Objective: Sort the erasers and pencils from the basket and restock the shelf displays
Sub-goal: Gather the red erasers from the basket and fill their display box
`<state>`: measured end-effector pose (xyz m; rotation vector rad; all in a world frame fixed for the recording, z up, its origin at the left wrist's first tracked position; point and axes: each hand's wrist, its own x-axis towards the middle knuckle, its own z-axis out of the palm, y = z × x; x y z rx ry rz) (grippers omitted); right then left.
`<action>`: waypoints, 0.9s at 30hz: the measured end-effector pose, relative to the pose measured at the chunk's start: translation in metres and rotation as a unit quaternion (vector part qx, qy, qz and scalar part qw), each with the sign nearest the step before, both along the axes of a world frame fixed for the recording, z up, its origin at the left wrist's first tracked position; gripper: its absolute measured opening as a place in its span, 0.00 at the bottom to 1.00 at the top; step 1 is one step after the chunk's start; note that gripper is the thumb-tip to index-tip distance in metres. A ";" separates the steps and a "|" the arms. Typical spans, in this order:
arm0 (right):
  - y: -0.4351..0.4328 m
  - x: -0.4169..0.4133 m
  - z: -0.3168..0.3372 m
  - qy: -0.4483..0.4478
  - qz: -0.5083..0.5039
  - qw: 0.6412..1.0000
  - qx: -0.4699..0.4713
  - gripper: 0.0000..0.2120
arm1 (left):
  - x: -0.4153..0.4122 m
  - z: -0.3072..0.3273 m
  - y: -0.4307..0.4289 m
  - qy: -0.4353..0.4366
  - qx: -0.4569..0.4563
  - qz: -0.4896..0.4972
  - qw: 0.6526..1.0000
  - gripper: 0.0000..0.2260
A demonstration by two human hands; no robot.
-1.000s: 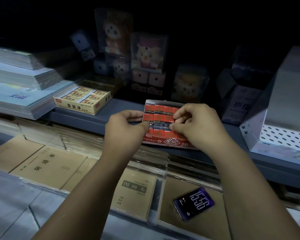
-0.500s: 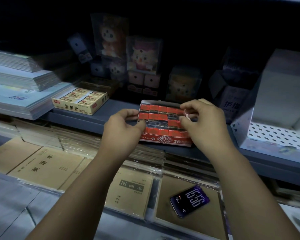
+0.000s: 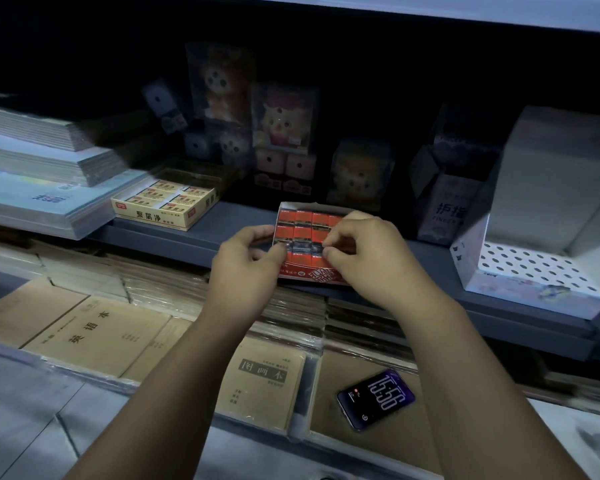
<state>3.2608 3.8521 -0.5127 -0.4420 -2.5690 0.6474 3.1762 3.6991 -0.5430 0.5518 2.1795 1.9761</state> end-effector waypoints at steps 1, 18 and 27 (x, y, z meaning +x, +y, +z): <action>0.000 0.000 0.001 0.002 -0.002 1.000 0.005 0.02 | 0.000 -0.001 0.000 0.000 0.000 0.001 1.000 0.12; 0.014 -0.005 0.007 0.063 -0.040 0.994 -0.085 0.23 | -0.004 -0.006 0.004 -0.008 0.021 -0.002 1.000 0.12; 0.018 0.000 0.006 0.147 -0.036 0.974 -0.165 0.14 | -0.003 -0.006 0.003 -0.003 0.022 -0.003 1.000 0.12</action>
